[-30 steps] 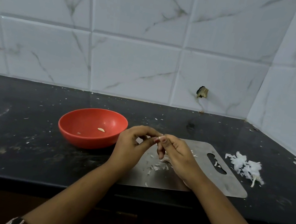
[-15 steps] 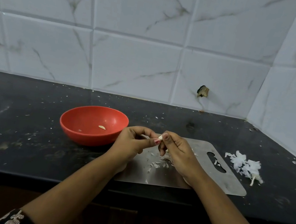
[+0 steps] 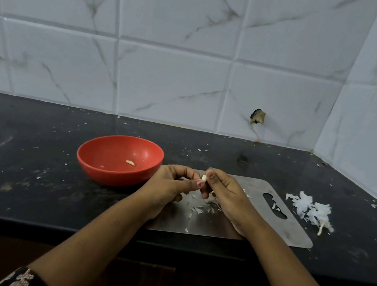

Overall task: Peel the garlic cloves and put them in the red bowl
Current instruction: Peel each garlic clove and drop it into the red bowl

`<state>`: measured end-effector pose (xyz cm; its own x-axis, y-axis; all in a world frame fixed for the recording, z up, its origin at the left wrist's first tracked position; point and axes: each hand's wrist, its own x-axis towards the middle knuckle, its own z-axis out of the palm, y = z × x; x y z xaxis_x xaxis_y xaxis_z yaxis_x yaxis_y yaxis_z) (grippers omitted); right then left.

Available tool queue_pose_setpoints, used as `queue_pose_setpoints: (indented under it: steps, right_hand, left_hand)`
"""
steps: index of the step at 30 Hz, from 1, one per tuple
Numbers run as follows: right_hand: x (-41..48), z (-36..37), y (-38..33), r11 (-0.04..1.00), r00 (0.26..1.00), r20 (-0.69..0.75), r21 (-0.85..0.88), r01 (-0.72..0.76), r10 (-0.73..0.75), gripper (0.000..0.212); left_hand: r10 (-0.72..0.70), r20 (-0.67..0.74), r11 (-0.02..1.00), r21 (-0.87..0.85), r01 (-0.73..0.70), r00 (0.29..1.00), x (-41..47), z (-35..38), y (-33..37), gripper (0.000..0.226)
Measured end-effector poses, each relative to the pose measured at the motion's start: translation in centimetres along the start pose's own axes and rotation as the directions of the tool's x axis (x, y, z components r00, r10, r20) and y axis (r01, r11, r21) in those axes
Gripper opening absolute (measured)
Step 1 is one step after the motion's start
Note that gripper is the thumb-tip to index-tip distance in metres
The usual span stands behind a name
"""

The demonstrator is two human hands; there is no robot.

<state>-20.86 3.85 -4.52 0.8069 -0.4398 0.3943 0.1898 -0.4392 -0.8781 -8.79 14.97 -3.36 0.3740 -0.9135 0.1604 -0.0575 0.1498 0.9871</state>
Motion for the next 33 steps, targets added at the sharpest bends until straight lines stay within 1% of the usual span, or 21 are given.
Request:
queue_pose_setpoints:
  steps: [2, 5, 8, 10, 12, 15, 18, 23, 27, 30, 33]
  right_hand:
    - [0.04, -0.05, 0.09, 1.0, 1.0, -0.003, -0.015, -0.003, 0.003, 0.035]
    - [0.1, -0.17, 0.28, 1.0, 1.0, -0.005, -0.03, 0.005, -0.005, 0.038]
    - [0.2, -0.26, 0.47, 0.998, 1.0, -0.027, -0.061, 0.011, -0.012, 0.038]
    - [0.26, -0.27, 0.59, 0.997, 0.999, -0.04, -0.08, 0.004, -0.007, 0.036]
    - [0.29, -0.29, 0.61, 0.996, 0.999, -0.049, -0.085, 0.006, -0.01, 0.032]
    - [0.28, -0.36, 0.53, 0.995, 0.997, -0.064, -0.093, 0.025, -0.031, 0.029]
    - [0.28, -0.42, 0.56, 0.993, 0.997, -0.073, -0.113, 0.031, -0.04, 0.028]
    - [0.28, -0.44, 0.68, 0.998, 0.997, -0.068, -0.055, 0.017, -0.021, 0.024]
    - [0.21, -0.41, 0.54, 0.998, 0.997, -0.059, -0.04, 0.044, -0.047, 0.022]
    - [0.21, -0.33, 0.42, 0.998, 0.997, -0.067, -0.057, 0.042, -0.046, 0.02]
    - [0.14, -0.24, 0.41, 0.994, 0.994, -0.103, -0.109, 0.029, -0.04, 0.024]
  left_hand:
    - [0.002, -0.003, 1.0, 0.018, -0.002, 1.0, 0.14, -0.1, -0.24, 0.009]
    - [0.014, -0.004, 0.999, 0.041, -0.014, 1.0, 0.24, -0.1, -0.51, 0.009]
    - [0.024, -0.038, 0.997, 0.07, -0.022, 0.999, 0.22, 0.06, -0.44, 0.008]
    - [0.057, -0.075, 0.993, 0.104, -0.049, 0.996, 0.14, 0.18, -0.44, 0.008]
    - [0.113, -0.092, 0.989, 0.102, -0.103, 0.989, 0.06, 0.21, -0.41, 0.01]
    - [0.152, -0.074, 0.986, 0.075, -0.146, 0.986, -0.09, 0.19, -0.3, 0.013]
    - [0.158, -0.078, 0.985, 0.078, -0.152, 0.984, -0.04, 0.11, -0.29, 0.011]
    - [0.134, -0.09, 0.988, 0.092, -0.126, 0.987, 0.16, -0.02, -0.45, 0.007]
    - [0.12, -0.094, 0.99, 0.08, -0.113, 0.988, 0.27, -0.06, -0.58, 0.009]
    - [0.126, -0.092, 0.99, 0.077, -0.12, 0.988, 0.26, -0.03, -0.57, 0.01]
    - [0.126, -0.072, 0.988, 0.097, -0.119, 0.989, 0.28, -0.05, -0.59, 0.008]
